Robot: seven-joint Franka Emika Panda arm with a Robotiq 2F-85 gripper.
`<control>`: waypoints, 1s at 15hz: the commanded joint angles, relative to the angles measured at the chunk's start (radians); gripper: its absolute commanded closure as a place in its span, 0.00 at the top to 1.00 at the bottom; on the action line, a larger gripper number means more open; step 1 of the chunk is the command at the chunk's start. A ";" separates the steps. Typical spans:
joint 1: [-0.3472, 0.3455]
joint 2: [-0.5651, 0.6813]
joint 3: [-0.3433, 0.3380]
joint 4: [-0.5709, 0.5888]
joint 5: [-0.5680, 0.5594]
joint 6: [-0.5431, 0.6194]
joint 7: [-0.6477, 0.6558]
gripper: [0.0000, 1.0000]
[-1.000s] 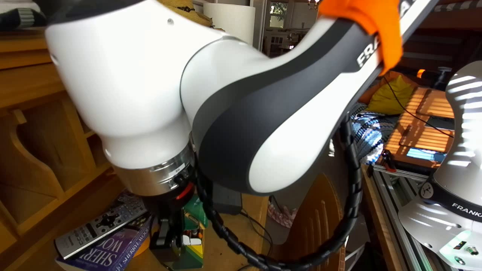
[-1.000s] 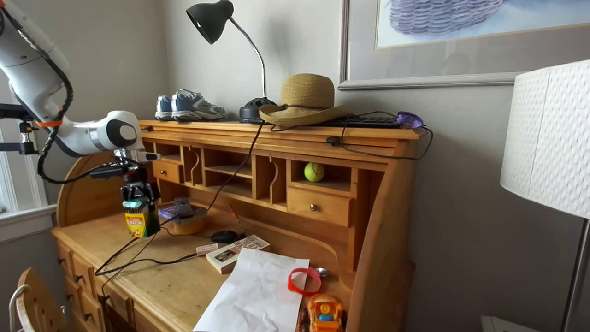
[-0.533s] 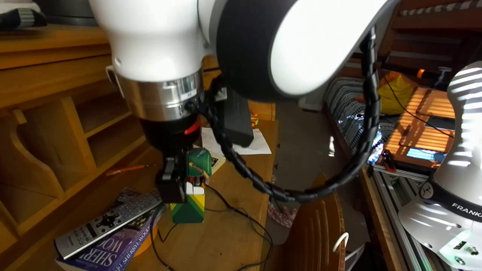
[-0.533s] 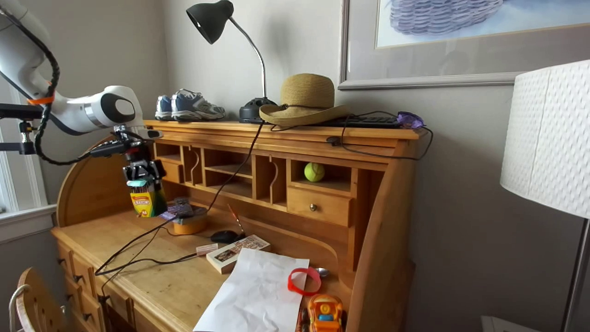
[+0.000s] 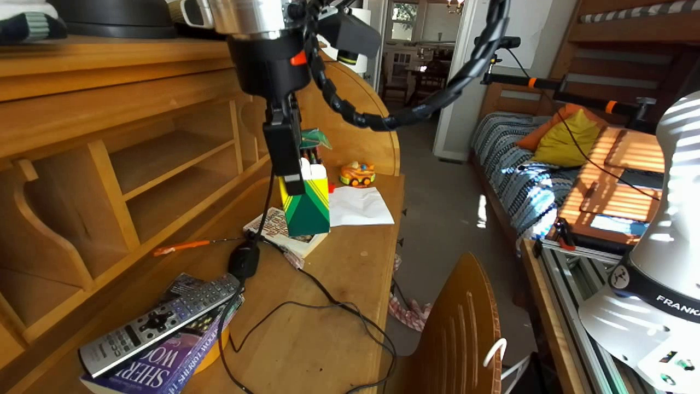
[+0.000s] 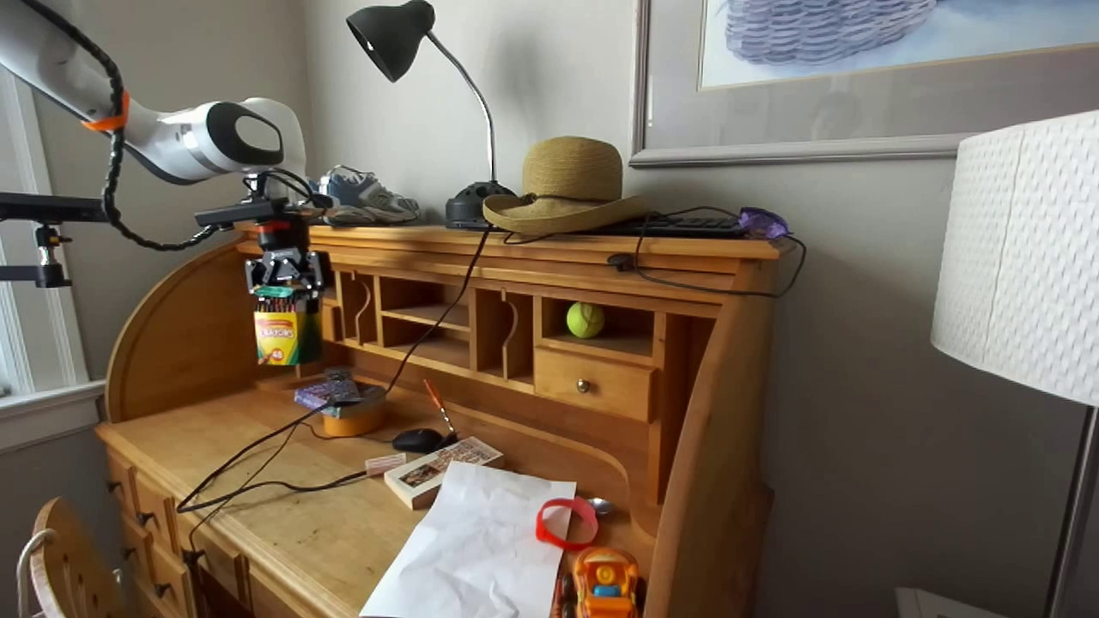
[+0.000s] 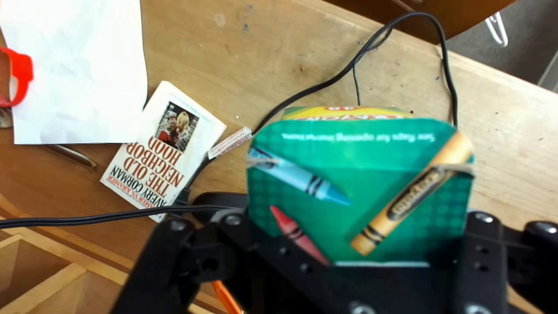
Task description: Put the box of crayons on top of the dresser
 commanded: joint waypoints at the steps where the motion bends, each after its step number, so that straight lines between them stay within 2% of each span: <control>1: -0.019 0.002 0.016 0.009 -0.001 -0.012 -0.002 0.82; 6: -0.018 0.008 0.021 0.010 0.000 -0.014 -0.002 0.82; 7: -0.018 0.008 0.021 0.010 0.000 -0.014 -0.002 0.57; 13: -0.060 -0.053 -0.011 0.165 0.055 -0.088 0.079 0.57; 15: -0.088 -0.055 -0.028 0.261 0.066 -0.159 0.062 0.57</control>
